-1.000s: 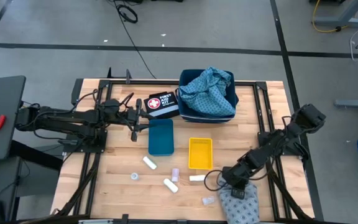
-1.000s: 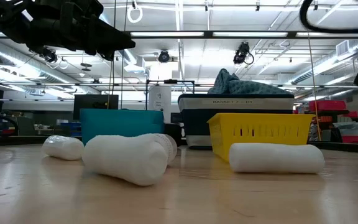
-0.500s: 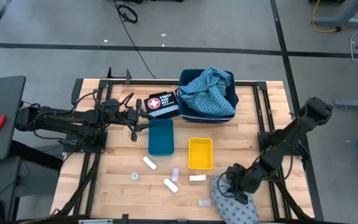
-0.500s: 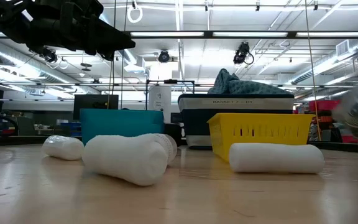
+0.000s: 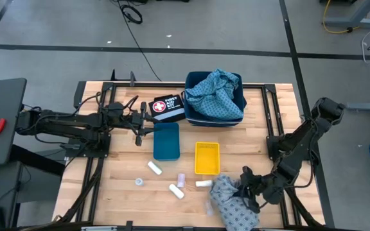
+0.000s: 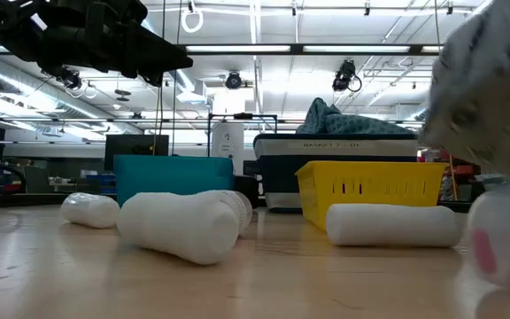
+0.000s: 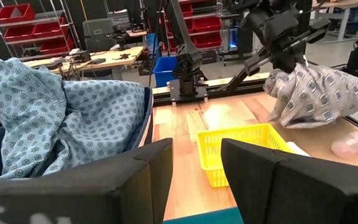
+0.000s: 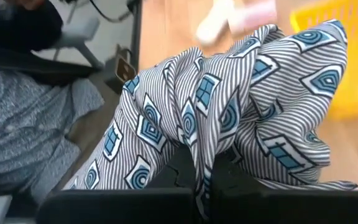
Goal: Pick & place medical supplies in basket/bin
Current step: Put the light gray patient gown into the blue laundry bin
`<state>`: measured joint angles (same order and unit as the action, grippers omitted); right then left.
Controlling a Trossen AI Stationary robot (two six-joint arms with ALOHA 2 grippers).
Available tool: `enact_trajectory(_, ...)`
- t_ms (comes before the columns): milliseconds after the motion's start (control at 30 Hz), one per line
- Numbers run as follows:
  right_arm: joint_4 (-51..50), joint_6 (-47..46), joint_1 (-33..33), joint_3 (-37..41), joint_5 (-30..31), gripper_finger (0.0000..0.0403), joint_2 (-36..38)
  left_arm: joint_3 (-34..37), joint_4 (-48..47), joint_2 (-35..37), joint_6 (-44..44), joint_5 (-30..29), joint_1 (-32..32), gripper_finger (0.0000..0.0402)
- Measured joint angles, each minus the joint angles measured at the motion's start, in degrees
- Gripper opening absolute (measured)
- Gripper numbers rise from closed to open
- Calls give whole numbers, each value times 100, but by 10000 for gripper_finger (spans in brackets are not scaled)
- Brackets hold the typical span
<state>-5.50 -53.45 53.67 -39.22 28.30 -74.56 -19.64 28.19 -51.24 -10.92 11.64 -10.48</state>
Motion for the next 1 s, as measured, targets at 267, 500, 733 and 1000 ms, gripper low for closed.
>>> enact_trajectory(267,768,1424,228,0,1258,0,7,-2,10,0,2,0,0,142)
enact_trajectory(500,1694,3170,235,0,1649,0,8,-2,10,-1,4,-1,0,142)
enact_trajectory(733,2434,4586,57,0,1807,0,8,-2,9,-1,4,0,0,142)
enact_trajectory(1000,3723,6666,-342,0,1797,0,8,-2,18,-1,-2,0,0,142)
